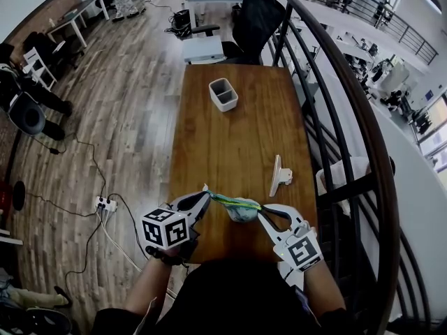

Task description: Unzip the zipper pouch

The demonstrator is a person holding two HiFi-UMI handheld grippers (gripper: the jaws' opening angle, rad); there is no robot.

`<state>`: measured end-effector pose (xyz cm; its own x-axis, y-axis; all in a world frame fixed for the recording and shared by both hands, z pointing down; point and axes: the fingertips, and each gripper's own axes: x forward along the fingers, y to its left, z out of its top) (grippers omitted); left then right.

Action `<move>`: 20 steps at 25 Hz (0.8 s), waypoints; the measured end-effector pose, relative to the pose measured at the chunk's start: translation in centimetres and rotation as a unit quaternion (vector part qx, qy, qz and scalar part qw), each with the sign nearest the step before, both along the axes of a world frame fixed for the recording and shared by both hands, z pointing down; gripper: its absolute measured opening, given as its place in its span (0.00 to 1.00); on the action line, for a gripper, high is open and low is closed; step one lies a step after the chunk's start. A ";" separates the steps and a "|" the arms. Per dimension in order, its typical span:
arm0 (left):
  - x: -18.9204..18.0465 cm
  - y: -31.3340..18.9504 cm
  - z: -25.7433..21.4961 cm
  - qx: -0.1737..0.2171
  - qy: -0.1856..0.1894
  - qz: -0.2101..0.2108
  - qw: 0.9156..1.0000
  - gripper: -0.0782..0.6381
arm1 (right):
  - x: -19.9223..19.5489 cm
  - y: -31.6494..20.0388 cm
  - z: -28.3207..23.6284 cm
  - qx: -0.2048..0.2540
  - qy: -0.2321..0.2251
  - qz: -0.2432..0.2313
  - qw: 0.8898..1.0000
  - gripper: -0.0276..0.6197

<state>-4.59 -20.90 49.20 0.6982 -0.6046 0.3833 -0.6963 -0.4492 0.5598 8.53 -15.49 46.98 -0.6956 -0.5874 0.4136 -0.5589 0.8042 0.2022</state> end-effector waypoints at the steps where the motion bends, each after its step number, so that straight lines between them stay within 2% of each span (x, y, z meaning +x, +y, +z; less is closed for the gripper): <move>1: 0.0 0.0 0.0 0.000 0.000 0.000 1.000 0.13 | 0.0 0.0 0.0 0.003 0.006 -0.004 1.000 0.09; 11: -0.7 -1.2 0.2 0.000 -0.005 -0.011 1.000 0.13 | 0.4 -0.9 0.4 -0.002 0.008 0.009 1.000 0.09; 14: -1.1 -1.5 0.4 0.002 -0.015 -0.016 1.000 0.13 | 0.6 -1.1 0.6 -0.011 -0.006 0.022 1.000 0.09; 20: -1.6 -2.0 0.6 -0.002 -0.010 -0.027 1.000 0.13 | 0.9 -1.9 1.2 -0.013 -0.004 0.035 0.999 0.09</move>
